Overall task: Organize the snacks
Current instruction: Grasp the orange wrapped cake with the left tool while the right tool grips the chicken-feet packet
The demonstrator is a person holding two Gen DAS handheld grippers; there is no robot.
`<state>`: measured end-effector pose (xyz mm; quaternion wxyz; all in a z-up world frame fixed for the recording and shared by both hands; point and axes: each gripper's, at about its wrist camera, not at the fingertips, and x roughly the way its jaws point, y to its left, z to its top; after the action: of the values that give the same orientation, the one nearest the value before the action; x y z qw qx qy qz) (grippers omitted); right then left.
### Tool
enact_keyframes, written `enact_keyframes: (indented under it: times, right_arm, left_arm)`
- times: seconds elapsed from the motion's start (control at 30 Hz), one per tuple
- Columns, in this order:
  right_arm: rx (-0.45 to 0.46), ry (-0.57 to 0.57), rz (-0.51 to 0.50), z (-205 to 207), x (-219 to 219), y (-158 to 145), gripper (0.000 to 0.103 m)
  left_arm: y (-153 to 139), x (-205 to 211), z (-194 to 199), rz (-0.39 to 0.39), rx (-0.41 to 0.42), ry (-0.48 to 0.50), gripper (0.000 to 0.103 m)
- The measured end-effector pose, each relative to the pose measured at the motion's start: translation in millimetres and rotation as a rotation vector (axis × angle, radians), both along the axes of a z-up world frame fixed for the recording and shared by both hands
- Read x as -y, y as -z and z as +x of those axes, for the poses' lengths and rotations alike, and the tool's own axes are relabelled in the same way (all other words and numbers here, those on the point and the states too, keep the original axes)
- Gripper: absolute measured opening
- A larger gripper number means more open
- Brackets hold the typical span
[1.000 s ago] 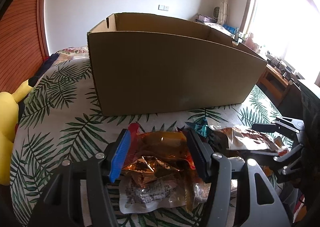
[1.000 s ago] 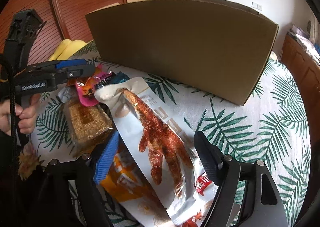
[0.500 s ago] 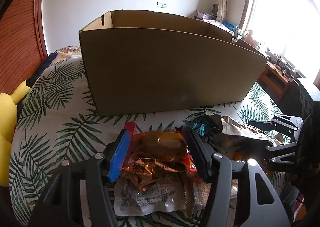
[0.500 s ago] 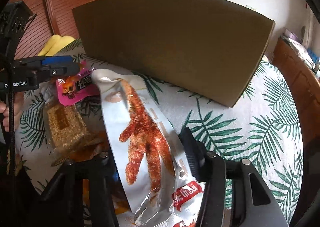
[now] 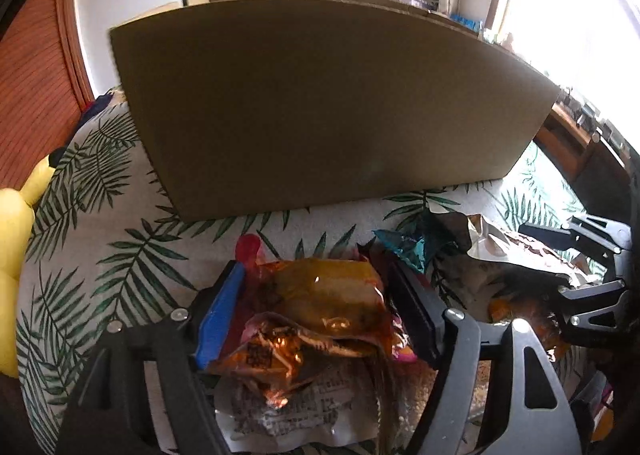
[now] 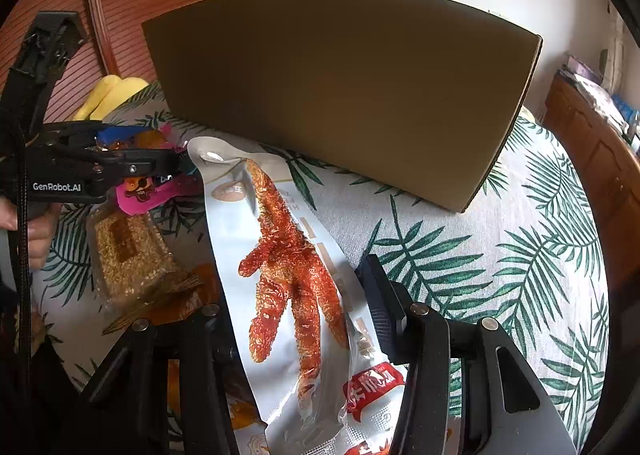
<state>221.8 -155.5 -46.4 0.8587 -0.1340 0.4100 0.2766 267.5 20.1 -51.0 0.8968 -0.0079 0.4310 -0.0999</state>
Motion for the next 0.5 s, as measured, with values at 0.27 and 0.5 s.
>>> enact_keyframes:
  times: [0.27,0.5]
  right_arm:
    - [0.000,0.001,0.004,0,1,0,0.049]
    - [-0.002,0.001,0.017,1,4,0,0.049]
  left_arm:
    - [-5,10,25,0.087,-0.114,0.128,0.074]
    - [-7,12,30,0.093,-0.138,0.153,0.068]
